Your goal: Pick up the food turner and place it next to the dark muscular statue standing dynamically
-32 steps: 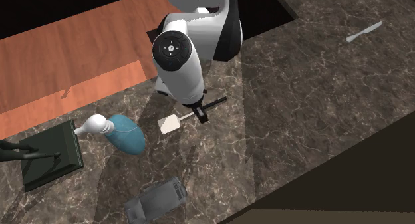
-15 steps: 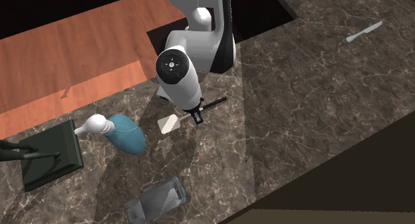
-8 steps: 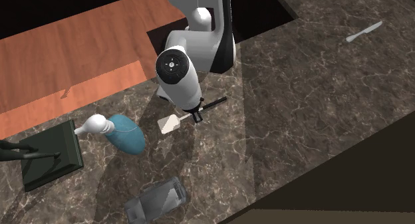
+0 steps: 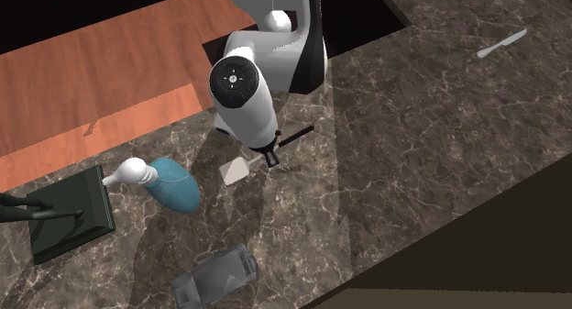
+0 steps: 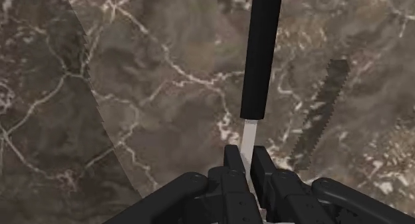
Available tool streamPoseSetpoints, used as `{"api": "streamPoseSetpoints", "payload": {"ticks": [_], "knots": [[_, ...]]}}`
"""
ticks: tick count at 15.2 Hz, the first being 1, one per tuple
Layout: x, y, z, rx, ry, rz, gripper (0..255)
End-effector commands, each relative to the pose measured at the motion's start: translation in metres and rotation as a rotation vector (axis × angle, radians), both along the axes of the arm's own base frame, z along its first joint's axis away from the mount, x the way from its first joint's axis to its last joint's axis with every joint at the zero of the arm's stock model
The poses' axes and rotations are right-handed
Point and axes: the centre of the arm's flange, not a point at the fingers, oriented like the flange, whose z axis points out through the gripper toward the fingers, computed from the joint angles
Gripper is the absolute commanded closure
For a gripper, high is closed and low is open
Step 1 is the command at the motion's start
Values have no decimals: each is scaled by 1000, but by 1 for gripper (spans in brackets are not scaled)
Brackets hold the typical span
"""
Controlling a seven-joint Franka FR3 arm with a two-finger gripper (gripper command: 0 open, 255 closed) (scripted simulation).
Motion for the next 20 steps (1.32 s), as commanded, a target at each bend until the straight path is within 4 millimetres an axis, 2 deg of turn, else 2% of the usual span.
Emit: {"api": "streamPoseSetpoints", "payload": {"ticks": [1, 20], "knots": [[-1, 0, 12, 0, 0, 0, 255], [-1, 0, 112, 0, 0, 0, 255]]}}
